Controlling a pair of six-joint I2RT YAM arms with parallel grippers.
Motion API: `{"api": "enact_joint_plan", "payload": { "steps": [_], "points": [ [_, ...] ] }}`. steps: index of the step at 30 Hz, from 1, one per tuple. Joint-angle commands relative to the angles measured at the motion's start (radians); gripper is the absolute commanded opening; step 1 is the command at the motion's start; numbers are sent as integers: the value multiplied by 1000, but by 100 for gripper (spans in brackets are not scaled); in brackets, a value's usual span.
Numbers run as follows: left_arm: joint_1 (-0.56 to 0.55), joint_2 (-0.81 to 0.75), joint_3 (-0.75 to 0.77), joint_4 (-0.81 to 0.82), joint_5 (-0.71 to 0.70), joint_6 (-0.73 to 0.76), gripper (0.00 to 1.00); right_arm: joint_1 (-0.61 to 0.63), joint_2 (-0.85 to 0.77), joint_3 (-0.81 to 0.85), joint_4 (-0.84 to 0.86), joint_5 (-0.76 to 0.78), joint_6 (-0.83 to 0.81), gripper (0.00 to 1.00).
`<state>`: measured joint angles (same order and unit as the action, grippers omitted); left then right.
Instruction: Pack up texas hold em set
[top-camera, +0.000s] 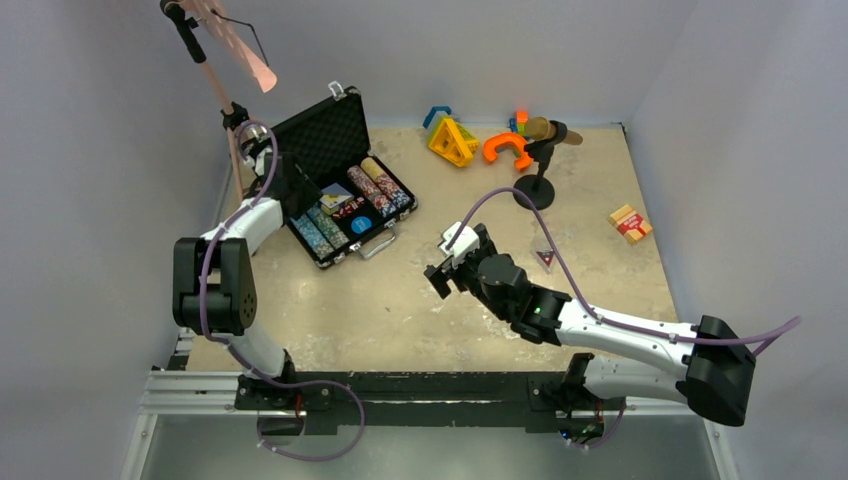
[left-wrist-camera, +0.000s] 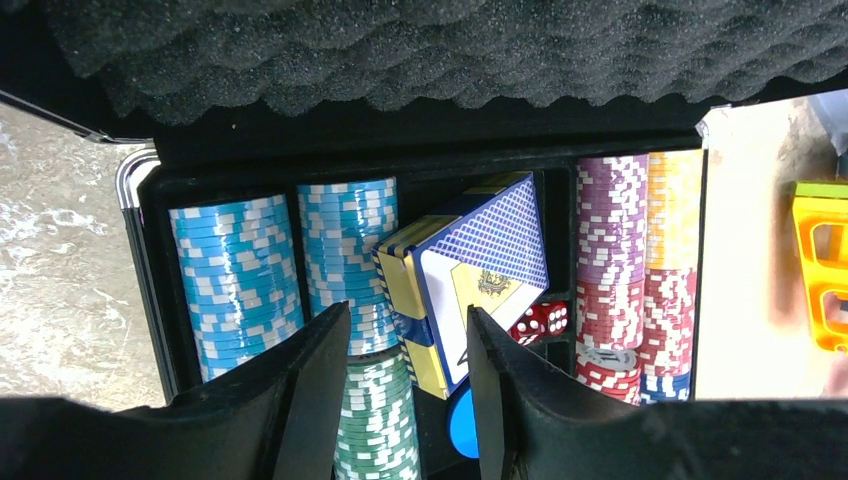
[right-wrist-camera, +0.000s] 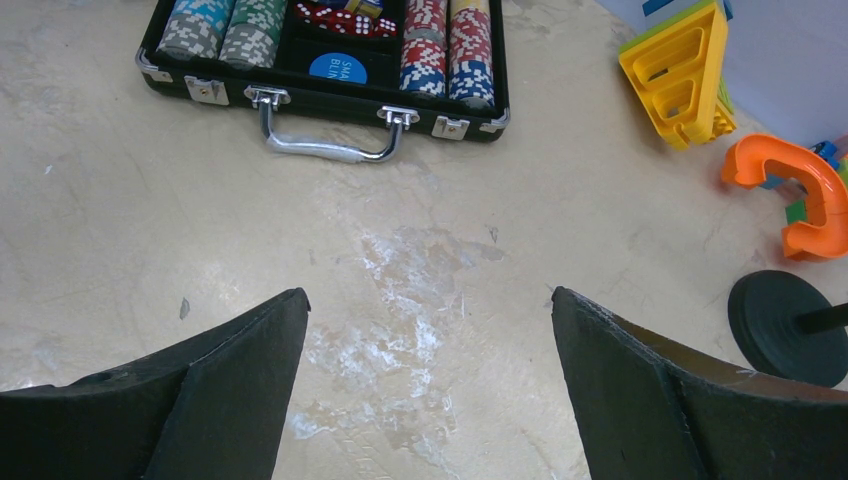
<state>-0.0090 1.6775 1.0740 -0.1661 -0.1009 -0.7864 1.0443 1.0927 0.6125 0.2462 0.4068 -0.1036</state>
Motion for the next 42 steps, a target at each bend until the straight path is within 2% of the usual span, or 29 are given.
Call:
{"api": "enact_joint_plan", "payload": {
  "steps": [1, 13, 28, 33, 39, 42],
  "points": [
    [-8, 6, 41, 30, -2, 56, 49, -1, -10, -1, 21, 17, 19, 94],
    [-20, 97, 119, 38, 55, 133, 39, -1, -1, -3, 24, 15, 20, 94],
    [-42, 191, 194, 34, 96, 205, 35, -1, 15, 0, 22, 11, 19, 94],
    [-43, 202, 196, 61, 159, 225, 36, -1, 16, 0, 22, 14, 21, 94],
    [-61, 148, 160, 79, 93, 286, 38, -2, -29, -25, 50, 40, 42, 95],
    [-75, 116, 142, 89, 62, 321, 39, -7, -58, -41, 62, 77, 58, 99]
  ]
}}
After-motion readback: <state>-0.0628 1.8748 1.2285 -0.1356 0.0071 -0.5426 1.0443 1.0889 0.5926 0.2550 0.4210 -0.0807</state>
